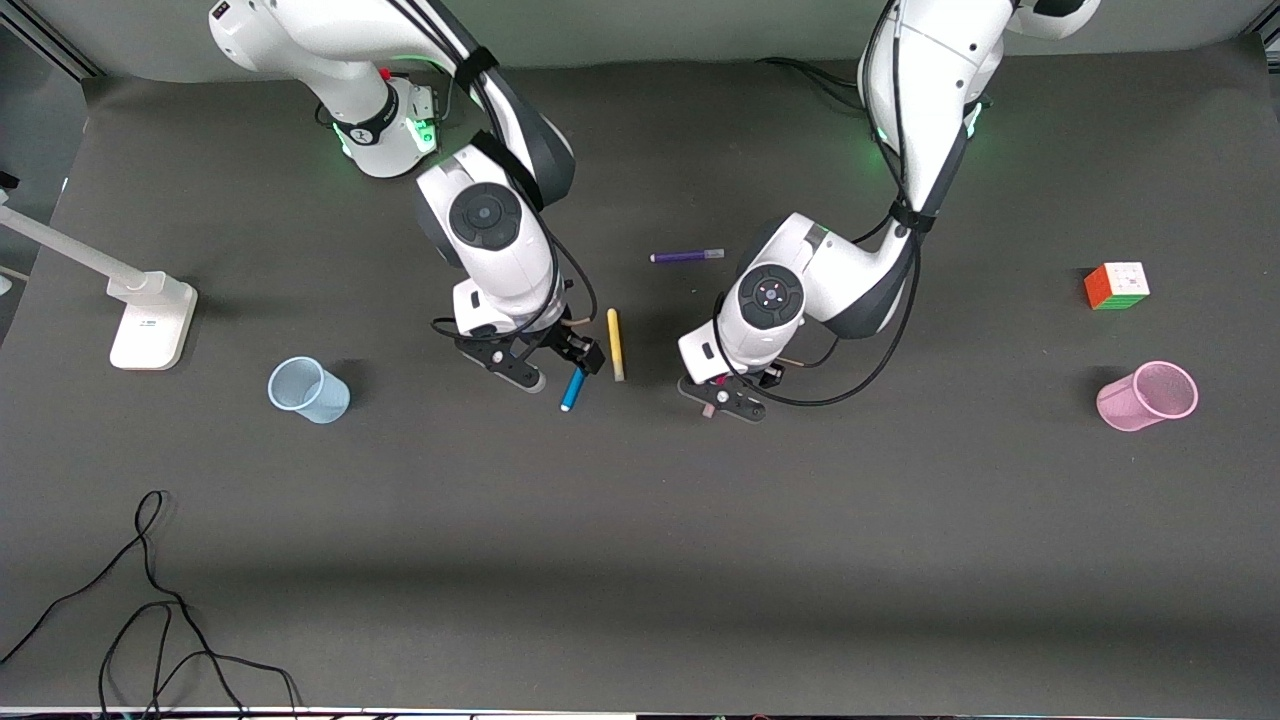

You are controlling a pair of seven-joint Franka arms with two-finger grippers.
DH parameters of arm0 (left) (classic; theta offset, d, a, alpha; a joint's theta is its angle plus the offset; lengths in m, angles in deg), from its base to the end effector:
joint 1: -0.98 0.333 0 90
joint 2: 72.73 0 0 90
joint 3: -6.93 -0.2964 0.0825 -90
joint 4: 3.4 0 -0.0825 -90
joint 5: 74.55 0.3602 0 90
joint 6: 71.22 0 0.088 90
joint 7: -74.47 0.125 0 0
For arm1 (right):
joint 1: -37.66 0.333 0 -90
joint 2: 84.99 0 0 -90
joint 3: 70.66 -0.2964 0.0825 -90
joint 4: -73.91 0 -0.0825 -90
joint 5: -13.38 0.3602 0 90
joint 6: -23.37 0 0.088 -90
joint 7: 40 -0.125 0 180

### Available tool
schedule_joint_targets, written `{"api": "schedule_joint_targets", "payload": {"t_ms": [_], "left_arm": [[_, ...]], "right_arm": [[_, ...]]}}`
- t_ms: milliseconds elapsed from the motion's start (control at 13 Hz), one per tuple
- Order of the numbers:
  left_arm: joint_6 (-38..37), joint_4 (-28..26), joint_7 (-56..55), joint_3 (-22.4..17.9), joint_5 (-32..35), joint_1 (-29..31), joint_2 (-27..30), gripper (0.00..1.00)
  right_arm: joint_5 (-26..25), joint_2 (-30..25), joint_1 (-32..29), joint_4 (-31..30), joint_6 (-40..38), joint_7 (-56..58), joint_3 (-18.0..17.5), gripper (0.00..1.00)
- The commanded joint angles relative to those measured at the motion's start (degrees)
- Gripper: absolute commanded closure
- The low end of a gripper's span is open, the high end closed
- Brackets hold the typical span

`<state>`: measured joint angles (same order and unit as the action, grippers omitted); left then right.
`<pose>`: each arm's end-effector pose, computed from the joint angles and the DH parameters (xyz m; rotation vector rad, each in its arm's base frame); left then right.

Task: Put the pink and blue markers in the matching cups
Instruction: 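Grasp the blue marker with the right gripper while the left gripper grasps pink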

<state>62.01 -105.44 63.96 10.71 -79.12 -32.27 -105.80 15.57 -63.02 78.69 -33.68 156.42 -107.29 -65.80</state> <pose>0.5010 -0.3780 0.2124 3.0072 -0.6052 -0.1031 0.4928 0.3648 0.2926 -2.9725 0.8568 -0.0633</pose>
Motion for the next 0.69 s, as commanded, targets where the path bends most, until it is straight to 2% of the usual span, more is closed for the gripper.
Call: {"api": "schedule_joint_targets", "payload": {"t_ms": [0,231,615], "left_arm": [[4.1,-2.4,-1.3,-0.9,0.9,-0.9,-0.7,0.49],[9.3,-5.0,-1.4,-0.9,0.8,-1.3,-1.6,0.49],[11.0,-5.2,-4.1,-1.0,0.8,-2.3,-2.8,0.49]], "right_arm": [[0.9,1.5,0.4,-3.3,5.7,-0.7,0.4,0.00],[0.9,5.5,0.5,-3.3,9.8,-0.8,0.4,0.00],[0.9,10.0,0.5,-3.2,12.8,-0.7,0.3,0.00]]}}
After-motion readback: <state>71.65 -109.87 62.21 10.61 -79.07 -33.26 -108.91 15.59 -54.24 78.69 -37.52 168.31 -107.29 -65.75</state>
